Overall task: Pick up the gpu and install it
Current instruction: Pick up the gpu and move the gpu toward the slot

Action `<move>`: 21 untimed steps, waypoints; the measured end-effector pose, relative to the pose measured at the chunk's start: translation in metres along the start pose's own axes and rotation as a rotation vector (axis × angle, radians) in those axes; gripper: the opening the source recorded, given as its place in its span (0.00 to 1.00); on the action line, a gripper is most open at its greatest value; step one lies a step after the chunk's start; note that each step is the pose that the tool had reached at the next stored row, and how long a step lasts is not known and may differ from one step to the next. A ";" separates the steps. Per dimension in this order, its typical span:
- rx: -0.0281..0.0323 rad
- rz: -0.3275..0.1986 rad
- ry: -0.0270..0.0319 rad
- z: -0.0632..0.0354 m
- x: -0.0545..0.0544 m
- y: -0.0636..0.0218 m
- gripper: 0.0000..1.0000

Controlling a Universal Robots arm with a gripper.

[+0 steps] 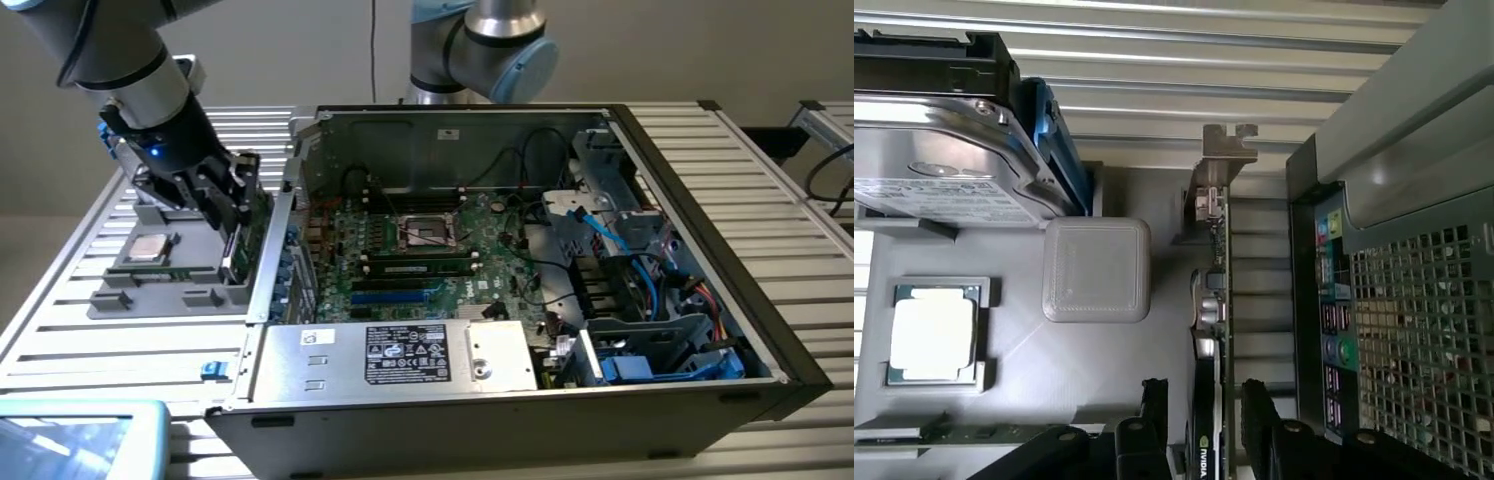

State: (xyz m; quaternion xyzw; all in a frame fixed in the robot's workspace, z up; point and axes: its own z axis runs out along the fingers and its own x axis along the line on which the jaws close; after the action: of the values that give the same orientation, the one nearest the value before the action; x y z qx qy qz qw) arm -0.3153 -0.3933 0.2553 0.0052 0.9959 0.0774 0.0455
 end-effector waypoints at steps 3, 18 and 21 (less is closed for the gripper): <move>-0.0023 0.001 -0.0001 0.0055 -0.001 -0.0008 0.44; -0.0019 0.007 -0.0009 0.0260 -0.003 -0.0023 0.44; 0.0003 0.008 -0.0011 0.0271 -0.003 0.0001 0.44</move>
State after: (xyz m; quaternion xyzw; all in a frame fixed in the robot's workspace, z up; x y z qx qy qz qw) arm -0.3096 -0.3891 0.2290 0.0090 0.9959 0.0775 0.0457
